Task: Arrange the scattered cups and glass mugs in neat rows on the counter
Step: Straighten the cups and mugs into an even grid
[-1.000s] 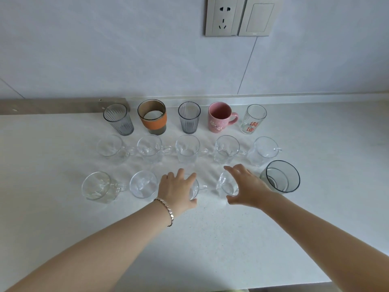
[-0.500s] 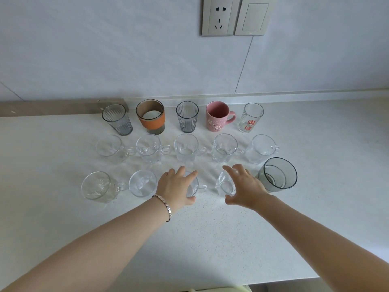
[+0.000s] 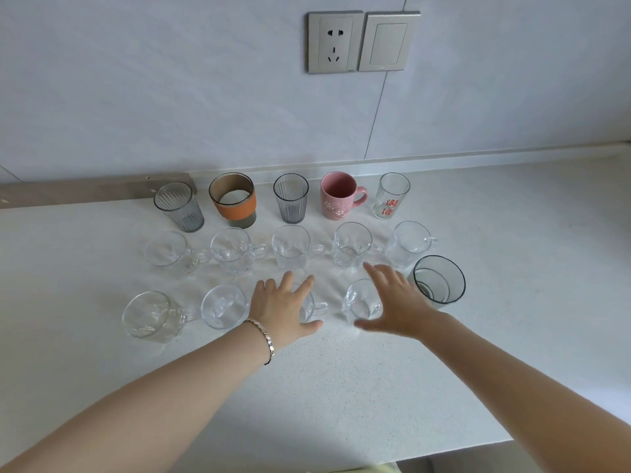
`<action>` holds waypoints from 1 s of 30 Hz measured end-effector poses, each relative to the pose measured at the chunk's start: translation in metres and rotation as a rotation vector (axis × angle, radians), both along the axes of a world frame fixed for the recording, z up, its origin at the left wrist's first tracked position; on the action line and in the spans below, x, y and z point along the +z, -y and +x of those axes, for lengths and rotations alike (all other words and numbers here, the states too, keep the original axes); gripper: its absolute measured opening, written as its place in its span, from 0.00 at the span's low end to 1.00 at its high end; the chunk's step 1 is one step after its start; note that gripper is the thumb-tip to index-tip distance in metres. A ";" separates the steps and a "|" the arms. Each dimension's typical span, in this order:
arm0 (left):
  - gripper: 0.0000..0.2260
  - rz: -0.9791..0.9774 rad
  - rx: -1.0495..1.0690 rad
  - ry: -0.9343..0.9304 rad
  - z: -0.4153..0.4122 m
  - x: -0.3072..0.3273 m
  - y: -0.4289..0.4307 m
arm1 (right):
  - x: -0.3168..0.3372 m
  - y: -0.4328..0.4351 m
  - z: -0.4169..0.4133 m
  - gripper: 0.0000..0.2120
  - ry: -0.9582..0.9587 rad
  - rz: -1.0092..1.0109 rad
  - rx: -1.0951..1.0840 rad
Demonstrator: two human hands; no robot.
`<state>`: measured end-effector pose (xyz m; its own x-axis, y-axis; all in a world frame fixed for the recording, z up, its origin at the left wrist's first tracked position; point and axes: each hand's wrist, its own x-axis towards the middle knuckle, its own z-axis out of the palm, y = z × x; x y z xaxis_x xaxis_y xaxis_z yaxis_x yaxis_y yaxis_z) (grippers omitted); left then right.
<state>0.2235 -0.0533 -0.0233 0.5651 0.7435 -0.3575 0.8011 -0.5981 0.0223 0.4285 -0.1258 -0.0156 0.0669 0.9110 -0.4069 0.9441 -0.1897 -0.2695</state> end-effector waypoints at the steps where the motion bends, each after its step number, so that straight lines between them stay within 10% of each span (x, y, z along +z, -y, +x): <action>1: 0.36 0.031 -0.010 0.045 0.002 0.005 -0.001 | 0.006 -0.001 0.009 0.46 0.000 0.064 -0.054; 7: 0.13 0.063 -0.029 0.196 0.035 0.049 -0.019 | 0.033 0.004 0.080 0.44 0.060 -0.020 -0.403; 30: 0.14 -0.020 0.164 0.167 0.004 0.051 -0.004 | 0.021 0.035 0.066 0.46 0.052 -0.143 -0.489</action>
